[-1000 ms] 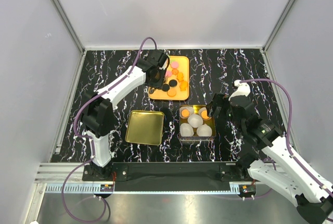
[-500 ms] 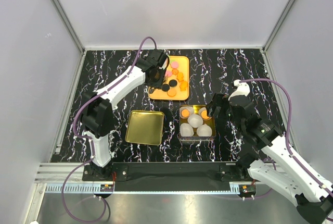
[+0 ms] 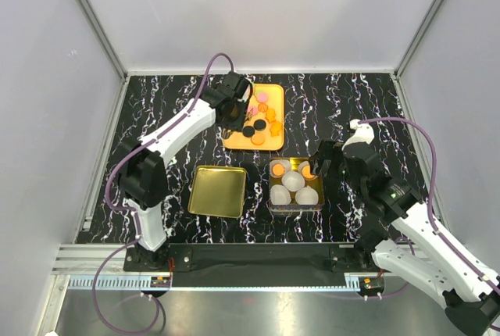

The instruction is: Pack the cookies

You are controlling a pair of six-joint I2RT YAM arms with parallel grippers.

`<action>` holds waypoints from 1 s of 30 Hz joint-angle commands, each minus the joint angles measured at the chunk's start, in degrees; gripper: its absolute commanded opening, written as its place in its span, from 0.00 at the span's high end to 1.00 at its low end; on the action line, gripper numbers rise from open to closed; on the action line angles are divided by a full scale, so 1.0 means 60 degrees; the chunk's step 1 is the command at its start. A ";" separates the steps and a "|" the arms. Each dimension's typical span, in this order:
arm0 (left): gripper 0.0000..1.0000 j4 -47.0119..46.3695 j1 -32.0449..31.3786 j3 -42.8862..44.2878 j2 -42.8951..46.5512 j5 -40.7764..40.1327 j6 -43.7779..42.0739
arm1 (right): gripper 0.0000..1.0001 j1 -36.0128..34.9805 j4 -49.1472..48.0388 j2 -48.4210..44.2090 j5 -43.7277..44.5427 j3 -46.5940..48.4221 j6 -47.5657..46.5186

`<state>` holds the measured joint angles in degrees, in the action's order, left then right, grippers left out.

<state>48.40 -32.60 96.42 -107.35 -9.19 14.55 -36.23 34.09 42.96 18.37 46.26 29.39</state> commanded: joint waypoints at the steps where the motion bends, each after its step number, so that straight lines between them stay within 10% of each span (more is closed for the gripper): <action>1: 0.61 -0.0260 0.0043 0.0233 0.0767 0.0198 -0.0081 | 0.00 -0.0041 -0.0334 0.0062 0.0044 0.0200 0.0039; 30: 0.60 -0.0230 -0.2679 -0.1625 0.3023 0.0404 0.0637 | 0.00 -0.0041 -0.0173 0.0018 0.0527 0.0478 -0.0210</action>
<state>48.38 -46.17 88.23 -92.53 -6.72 16.99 -36.23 34.11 43.86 19.27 46.48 29.06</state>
